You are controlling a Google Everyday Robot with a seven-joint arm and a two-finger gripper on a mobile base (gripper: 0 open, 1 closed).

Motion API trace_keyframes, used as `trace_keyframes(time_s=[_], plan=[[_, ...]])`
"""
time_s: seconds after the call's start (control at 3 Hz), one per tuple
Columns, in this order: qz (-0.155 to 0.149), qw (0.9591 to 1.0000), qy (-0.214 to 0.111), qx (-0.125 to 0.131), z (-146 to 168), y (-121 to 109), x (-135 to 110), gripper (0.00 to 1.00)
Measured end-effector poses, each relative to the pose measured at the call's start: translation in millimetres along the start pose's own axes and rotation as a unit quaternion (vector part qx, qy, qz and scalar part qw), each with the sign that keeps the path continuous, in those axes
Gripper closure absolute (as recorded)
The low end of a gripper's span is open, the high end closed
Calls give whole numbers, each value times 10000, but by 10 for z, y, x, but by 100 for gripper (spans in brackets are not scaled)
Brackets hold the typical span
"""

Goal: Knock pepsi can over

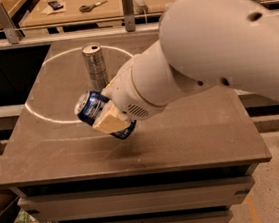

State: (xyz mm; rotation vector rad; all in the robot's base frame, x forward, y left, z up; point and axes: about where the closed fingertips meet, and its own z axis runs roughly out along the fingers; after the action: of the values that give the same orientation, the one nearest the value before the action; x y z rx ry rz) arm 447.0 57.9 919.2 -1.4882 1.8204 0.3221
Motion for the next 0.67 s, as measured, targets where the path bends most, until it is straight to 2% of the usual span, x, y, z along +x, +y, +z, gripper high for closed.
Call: trace_keyframes(time_s=[0.33, 0.67], plan=[[-47, 9982, 598, -36, 59, 6, 30, 100], [-166, 9930, 1166, 36, 118, -205, 195, 100]])
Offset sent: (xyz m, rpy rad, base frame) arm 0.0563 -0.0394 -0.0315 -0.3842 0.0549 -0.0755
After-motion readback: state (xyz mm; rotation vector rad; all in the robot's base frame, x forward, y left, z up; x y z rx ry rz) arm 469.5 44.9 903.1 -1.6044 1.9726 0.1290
